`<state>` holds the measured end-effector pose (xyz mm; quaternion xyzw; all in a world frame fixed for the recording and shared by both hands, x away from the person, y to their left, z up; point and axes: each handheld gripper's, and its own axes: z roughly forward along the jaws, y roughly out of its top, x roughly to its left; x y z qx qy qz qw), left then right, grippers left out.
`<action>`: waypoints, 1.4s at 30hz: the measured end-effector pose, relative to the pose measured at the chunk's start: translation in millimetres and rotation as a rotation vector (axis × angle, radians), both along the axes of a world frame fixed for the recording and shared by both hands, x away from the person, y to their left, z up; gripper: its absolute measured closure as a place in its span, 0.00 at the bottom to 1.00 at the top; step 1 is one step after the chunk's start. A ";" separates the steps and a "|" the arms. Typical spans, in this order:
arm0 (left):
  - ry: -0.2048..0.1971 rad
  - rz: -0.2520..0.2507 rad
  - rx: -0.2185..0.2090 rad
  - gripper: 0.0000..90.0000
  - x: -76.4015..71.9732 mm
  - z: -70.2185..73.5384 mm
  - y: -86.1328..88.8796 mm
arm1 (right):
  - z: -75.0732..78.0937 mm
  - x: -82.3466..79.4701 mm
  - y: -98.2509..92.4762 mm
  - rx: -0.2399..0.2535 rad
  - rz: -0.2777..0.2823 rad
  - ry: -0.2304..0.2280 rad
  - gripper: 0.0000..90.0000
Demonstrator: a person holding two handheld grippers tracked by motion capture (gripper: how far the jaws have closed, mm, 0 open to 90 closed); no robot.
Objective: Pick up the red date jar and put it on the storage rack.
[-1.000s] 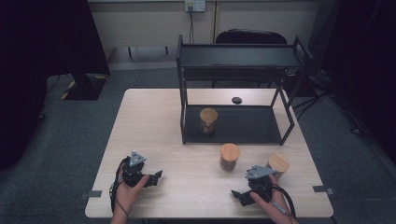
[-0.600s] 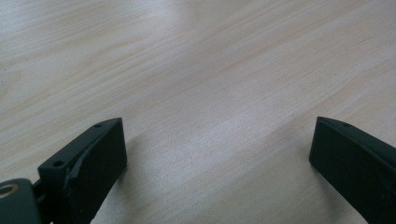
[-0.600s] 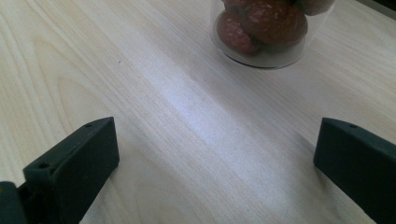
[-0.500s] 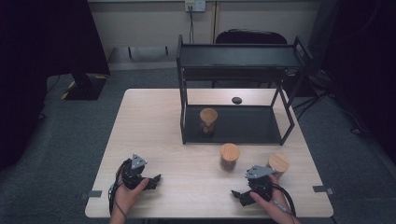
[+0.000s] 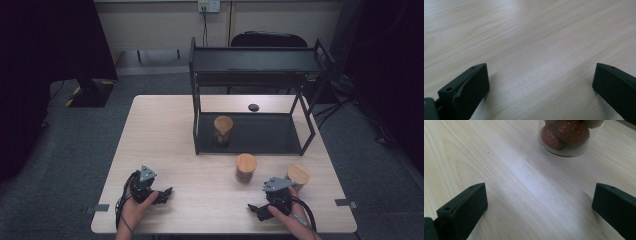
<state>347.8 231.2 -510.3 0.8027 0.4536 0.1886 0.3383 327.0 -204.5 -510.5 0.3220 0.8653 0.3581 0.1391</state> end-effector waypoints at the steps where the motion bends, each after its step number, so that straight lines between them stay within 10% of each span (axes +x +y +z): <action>1: 0.000 -0.001 0.001 0.00 0.0 0.0 0.0 | 0.0 0.0 0.0 0.000 0.000 0.000 0.00; 42: -0.001 -0.001 0.001 0.00 0.1 -0.1 -0.2 | 18.1 22.9 3.0 0.030 -0.021 -0.026 0.02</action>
